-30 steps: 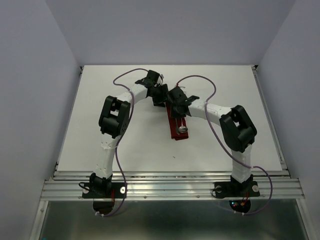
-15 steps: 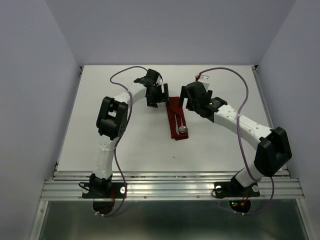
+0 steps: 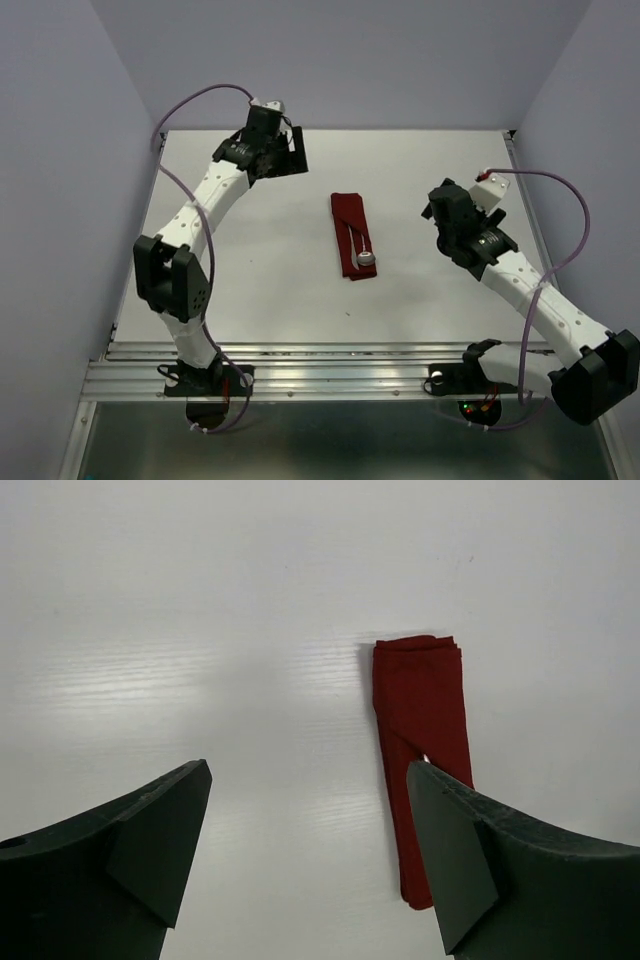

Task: Fold the napkin into a case and place the utensils inside
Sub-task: Reset both arms

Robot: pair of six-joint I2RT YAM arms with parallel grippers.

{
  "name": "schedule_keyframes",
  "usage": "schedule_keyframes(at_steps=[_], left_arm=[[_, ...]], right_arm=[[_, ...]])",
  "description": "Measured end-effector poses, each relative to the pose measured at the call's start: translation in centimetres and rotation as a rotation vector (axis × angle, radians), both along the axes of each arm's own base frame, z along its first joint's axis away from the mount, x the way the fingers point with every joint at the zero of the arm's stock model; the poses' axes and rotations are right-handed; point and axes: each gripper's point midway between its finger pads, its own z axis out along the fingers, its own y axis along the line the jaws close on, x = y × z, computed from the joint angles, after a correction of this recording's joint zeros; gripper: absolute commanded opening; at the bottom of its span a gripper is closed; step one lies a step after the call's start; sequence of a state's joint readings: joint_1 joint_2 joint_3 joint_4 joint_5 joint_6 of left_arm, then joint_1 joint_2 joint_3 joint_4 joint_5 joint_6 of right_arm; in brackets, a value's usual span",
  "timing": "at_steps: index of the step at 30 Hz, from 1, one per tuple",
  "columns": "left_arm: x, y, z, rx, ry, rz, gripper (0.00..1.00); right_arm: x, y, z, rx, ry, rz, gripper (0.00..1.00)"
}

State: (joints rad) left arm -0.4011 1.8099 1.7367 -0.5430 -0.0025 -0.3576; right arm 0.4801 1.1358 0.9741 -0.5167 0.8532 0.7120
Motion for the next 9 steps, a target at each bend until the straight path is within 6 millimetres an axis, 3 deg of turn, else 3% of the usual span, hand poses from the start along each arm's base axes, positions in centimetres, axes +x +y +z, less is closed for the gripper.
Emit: schedule_keyframes(at_steps=[5, 9], left_arm=[[-2.4, 3.2, 4.2, 0.013, -0.104, 0.059, 0.91], [-3.8, 5.7, 4.6, 0.047, -0.131, 0.119, 0.91]], right_arm=[[-1.1, -1.2, 0.0, -0.005, -0.022, -0.049, 1.00], [-1.8, -1.7, -1.4, -0.017, 0.003, -0.068, 1.00]])
